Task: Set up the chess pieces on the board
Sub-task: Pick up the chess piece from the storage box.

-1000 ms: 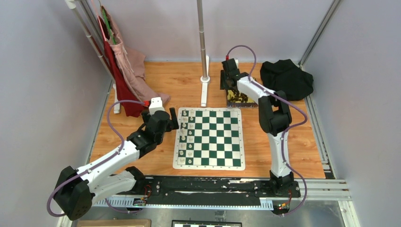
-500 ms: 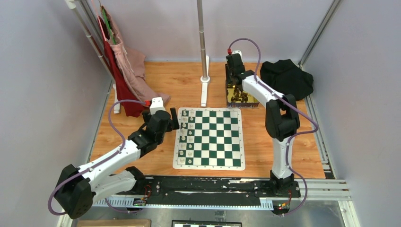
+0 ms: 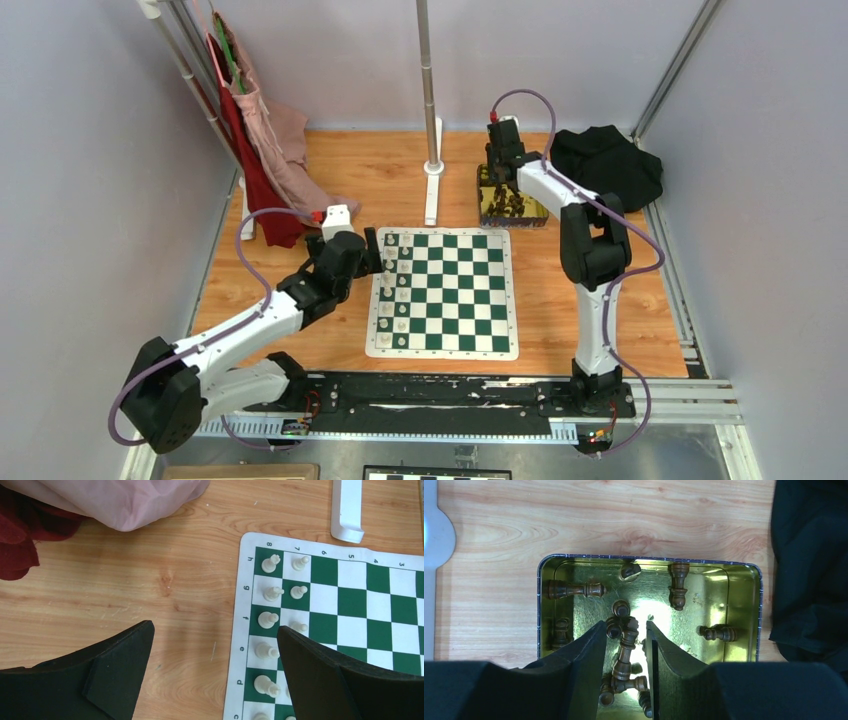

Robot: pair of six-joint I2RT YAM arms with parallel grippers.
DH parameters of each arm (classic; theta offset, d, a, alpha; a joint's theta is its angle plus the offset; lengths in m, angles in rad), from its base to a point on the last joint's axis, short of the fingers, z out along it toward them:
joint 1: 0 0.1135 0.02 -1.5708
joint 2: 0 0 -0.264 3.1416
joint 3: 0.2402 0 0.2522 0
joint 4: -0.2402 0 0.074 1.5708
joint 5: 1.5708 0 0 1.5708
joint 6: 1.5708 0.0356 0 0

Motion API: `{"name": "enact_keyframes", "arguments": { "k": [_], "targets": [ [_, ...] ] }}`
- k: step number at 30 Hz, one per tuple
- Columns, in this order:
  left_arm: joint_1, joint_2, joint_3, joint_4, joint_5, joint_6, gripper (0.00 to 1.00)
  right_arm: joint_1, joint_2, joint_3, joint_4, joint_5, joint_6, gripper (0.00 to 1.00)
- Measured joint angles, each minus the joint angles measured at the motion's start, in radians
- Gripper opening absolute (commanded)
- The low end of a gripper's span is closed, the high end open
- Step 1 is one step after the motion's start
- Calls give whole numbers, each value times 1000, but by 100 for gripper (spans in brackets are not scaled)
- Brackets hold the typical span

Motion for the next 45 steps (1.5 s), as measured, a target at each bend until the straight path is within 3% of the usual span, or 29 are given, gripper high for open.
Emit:
{"name": "enact_keyframes", "arguments": {
  "k": [8, 17, 24, 35, 45],
  "targets": [
    [0, 27, 14, 14, 6, 0, 100, -5, 53, 0, -4, -44, 0, 34],
    [0, 37, 16, 22, 9, 0, 100, -6, 77, 6, -14, -66, 0, 12],
    [0, 41, 16, 27, 10, 0, 100, -9, 77, 14, -22, -70, -4, 0],
    [0, 16, 15, 23, 13, -2, 100, -9, 63, 14, -22, -70, -30, 0],
    [0, -49, 15, 12, 13, -4, 100, 15, -80, -31, -19, -59, -50, 0]
  ]
}}
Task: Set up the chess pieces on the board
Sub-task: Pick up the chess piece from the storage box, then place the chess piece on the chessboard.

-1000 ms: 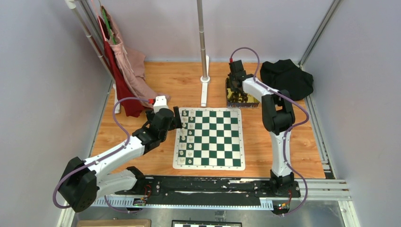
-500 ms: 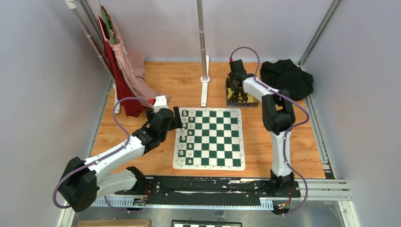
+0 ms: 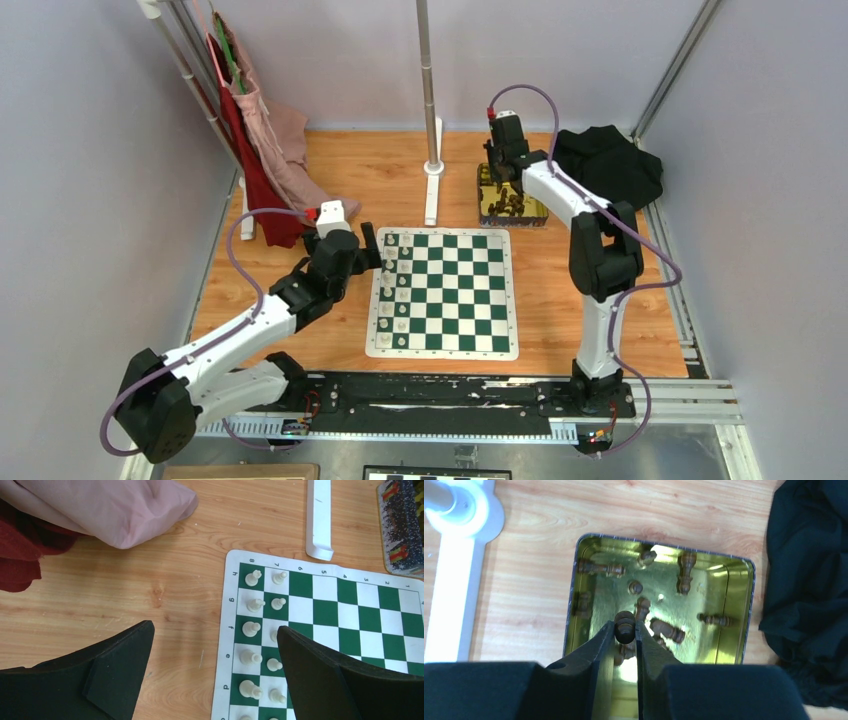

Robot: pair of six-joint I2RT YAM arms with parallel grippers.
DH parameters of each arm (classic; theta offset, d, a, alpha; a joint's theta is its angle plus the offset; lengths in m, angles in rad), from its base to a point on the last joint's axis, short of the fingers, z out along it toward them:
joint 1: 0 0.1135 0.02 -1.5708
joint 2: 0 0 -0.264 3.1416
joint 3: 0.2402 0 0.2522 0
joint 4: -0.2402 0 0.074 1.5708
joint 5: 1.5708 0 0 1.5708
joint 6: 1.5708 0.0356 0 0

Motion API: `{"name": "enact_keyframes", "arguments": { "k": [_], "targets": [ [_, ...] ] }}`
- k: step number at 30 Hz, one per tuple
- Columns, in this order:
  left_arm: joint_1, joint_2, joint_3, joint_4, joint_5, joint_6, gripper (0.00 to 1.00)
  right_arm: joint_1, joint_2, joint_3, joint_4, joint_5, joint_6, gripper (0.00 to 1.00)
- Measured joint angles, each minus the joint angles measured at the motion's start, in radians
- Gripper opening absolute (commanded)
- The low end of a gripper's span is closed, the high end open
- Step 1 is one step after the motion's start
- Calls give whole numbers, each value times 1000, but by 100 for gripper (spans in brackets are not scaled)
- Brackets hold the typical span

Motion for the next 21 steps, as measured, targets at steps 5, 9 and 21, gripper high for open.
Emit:
{"name": "enact_keyframes", "arguments": {
  "k": [5, 9, 21],
  "targets": [
    [0, -18, -1, -6, 3, 0, 100, 41, -131, -110, -18, 14, 4, 0],
    [0, -39, -7, -7, 11, 0, 100, 92, -264, -251, -29, 37, 18, 0],
    [0, -70, -21, -13, 43, 1, 100, 195, -547, -615, -62, 53, 111, 0]
  ]
}}
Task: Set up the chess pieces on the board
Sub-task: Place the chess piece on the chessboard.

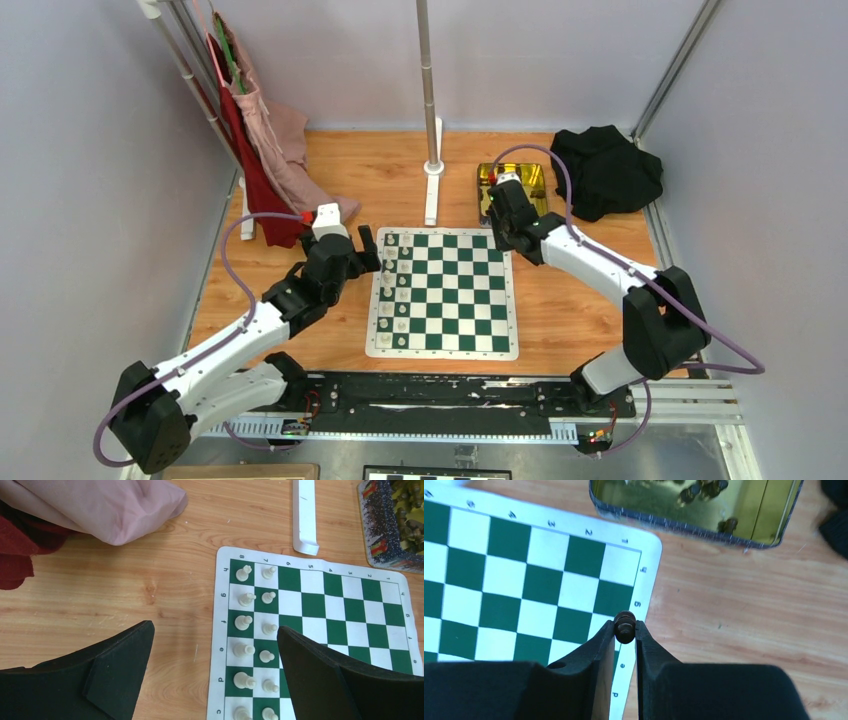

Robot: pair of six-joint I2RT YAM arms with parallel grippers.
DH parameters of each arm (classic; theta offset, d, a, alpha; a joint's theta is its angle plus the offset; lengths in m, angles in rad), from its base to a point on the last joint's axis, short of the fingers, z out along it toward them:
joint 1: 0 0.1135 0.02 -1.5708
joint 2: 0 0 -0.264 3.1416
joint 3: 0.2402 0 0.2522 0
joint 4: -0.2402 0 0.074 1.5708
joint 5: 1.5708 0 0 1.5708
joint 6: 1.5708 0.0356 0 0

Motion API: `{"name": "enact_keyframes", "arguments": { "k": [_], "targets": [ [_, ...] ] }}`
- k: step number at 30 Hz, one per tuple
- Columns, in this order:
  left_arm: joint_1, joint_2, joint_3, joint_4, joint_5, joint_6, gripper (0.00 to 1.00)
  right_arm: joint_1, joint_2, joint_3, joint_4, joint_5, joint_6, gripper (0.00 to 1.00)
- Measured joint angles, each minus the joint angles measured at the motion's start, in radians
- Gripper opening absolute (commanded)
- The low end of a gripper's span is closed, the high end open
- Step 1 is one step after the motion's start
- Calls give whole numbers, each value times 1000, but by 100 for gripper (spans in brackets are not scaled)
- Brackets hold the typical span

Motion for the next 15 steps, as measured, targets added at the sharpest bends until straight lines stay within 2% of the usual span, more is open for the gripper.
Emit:
{"name": "enact_keyframes", "arguments": {
  "k": [6, 15],
  "targets": [
    [0, -5, -8, 0, 5, 0, 100, 11, -2, -90, 14, -21, 40, 0],
    [0, -5, -11, 0, 12, 0, 100, 13, 55, -119, 69, -74, 75, 0]
  ]
}}
